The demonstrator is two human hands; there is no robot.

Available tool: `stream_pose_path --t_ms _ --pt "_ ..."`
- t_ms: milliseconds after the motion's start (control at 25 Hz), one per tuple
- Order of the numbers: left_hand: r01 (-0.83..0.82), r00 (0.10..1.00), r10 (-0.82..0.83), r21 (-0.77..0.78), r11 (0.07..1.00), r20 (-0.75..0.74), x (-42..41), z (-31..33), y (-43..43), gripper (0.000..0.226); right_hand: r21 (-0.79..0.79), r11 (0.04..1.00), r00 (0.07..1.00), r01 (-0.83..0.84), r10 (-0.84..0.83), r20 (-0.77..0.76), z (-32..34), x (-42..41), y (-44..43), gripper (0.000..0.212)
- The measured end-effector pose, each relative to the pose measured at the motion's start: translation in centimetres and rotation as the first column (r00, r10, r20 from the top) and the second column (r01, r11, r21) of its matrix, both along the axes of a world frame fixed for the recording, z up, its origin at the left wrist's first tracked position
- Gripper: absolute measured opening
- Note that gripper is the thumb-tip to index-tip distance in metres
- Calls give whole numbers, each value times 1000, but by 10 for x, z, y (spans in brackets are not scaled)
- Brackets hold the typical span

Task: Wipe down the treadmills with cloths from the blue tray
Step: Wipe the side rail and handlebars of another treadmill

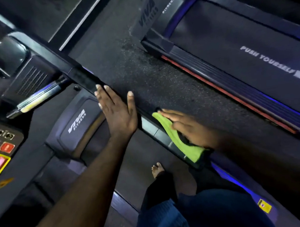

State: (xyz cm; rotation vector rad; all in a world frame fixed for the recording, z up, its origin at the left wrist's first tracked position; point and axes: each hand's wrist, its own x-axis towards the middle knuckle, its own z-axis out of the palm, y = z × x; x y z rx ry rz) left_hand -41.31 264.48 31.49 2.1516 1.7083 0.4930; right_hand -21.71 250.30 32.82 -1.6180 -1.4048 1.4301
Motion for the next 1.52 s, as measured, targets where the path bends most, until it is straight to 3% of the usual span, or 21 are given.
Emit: stream_pose_path --t_ms 40,120,200,280,400,480,640,880,1080,1280,1520 --pt "-147 981 151 -38 988 119 9 -1 0 82 -54 998 997 9 -13 -77 -3 4 4 60" --pt "-416 852 434 -124 901 292 26 0 4 79 -80 997 989 19 -30 -147 -5 16 -24 60" --pt "-548 744 561 -150 823 363 37 3 3 72 -110 994 976 6 -30 -217 -5 29 -62 61" --pt "-577 731 568 -103 811 379 42 -1 3 63 -141 990 960 -2 -38 -279 -16 32 -52 53" --pt "-549 777 503 17 836 380 38 -9 5 54 -31 996 959 -86 74 -272 -34 14 20 47" --pt "-535 799 481 60 843 362 35 -10 4 51 -38 995 948 -96 80 -309 -37 14 24 47" --pt "-505 818 453 66 860 355 38 -6 0 52 -43 998 892 -36 12 -452 -32 39 -58 46" --pt "-486 839 435 93 869 327 35 -9 3 52 -26 999 925 -20 9 -379 -55 -6 72 45" --pt "-506 821 469 32 862 326 37 -4 1 54 -53 998 875 -22 -6 -484 -38 22 9 45" --pt "-489 836 450 54 871 313 36 -3 1 52 69 996 908 -55 79 -411 -51 -39 169 46" --pt "-486 829 441 51 873 345 37 -4 1 51 128 990 877 -59 113 -466 -44 -12 113 42"
